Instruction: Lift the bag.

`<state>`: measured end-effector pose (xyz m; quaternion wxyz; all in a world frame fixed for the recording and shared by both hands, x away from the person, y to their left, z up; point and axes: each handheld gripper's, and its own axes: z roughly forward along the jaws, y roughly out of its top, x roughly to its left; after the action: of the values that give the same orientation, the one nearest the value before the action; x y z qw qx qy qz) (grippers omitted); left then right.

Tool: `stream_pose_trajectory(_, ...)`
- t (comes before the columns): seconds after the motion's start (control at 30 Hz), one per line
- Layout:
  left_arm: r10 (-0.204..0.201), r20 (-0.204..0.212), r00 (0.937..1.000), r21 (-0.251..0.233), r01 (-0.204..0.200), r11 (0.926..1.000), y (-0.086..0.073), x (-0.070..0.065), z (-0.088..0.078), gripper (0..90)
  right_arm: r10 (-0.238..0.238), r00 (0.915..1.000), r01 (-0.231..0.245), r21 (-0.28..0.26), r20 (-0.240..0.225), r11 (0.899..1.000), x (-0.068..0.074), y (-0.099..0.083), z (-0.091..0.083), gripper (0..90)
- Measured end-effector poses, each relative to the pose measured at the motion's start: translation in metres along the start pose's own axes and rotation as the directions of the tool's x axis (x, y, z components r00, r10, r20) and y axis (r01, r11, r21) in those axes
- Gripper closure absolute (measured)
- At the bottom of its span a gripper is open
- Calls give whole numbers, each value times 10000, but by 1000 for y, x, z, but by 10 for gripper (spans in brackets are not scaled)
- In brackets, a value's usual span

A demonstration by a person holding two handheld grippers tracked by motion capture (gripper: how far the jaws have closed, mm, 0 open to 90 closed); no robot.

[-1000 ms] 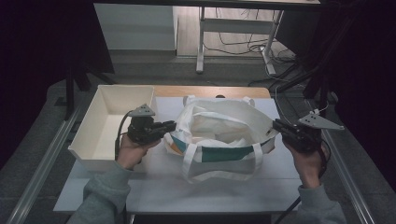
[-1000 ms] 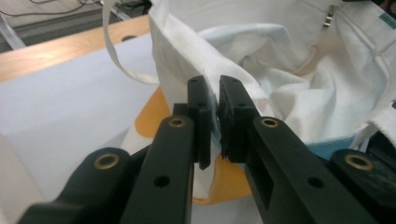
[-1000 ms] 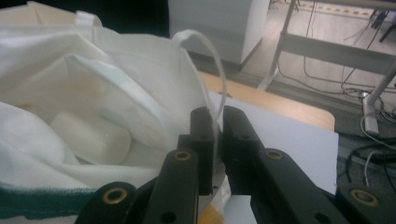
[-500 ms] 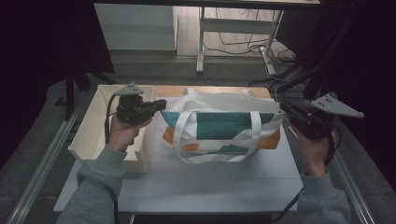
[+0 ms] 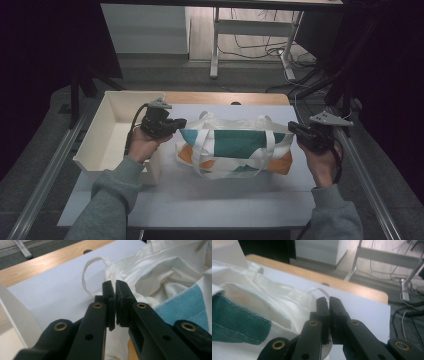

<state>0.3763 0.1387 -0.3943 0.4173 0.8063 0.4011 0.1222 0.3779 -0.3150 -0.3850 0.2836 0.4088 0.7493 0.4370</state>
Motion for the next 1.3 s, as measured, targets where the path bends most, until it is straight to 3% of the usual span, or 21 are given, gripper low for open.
stream_pose_trajectory(0.2,144,76,9999,407,-147,9991,-1,-4,8,856,290,9996,-293,701,50,9971,-7,-23,20,864)
stream_pose_trajectory(0.33,73,180,9998,382,-80,9992,0,-4,8,854,412,9991,-408,698,-44,9967,-10,-26,22,863)
stream_pose_trajectory(0.53,-15,222,9998,313,8,9995,0,-5,7,842,195,9997,-183,682,-162,9975,-8,-23,19,843)
stream_pose_trajectory(0.57,-86,167,9998,223,83,9997,0,-6,6,803,165,9997,-153,603,-196,9981,-8,-23,19,795)
stream_pose_trajectory(0.6,-116,161,9998,95,114,9999,0,-6,4,701,162,9996,-152,425,-238,9990,-8,-22,17,718)
stream_pose_trajectory(0.63,-163,204,9997,-43,164,9999,0,-6,1,565,236,9992,-229,210,-336,9995,-7,-21,15,657)
stream_pose_trajectory(0.67,-202,296,9994,-201,208,9996,-1,-7,-2,485,316,9983,-316,0,-487,9995,-7,-20,12,618)
stream_pose_trajectory(0.77,-244,621,9978,-793,293,9964,-3,-11,-16,387,247,9958,-290,-475,-886,9985,-2,-17,0,525)
stream_pose_trajectory(0.93,12,928,9957,-1225,102,9924,-15,-18,-37,353,-73,9911,-42,-861,-1327,9963,6,-18,-16,468)
stream_pose_trajectory(1.3,-371,447,9983,-1489,434,9879,-65,-1,-76,323,303,9879,-417,-721,-1520,9965,-11,-47,-31,441)
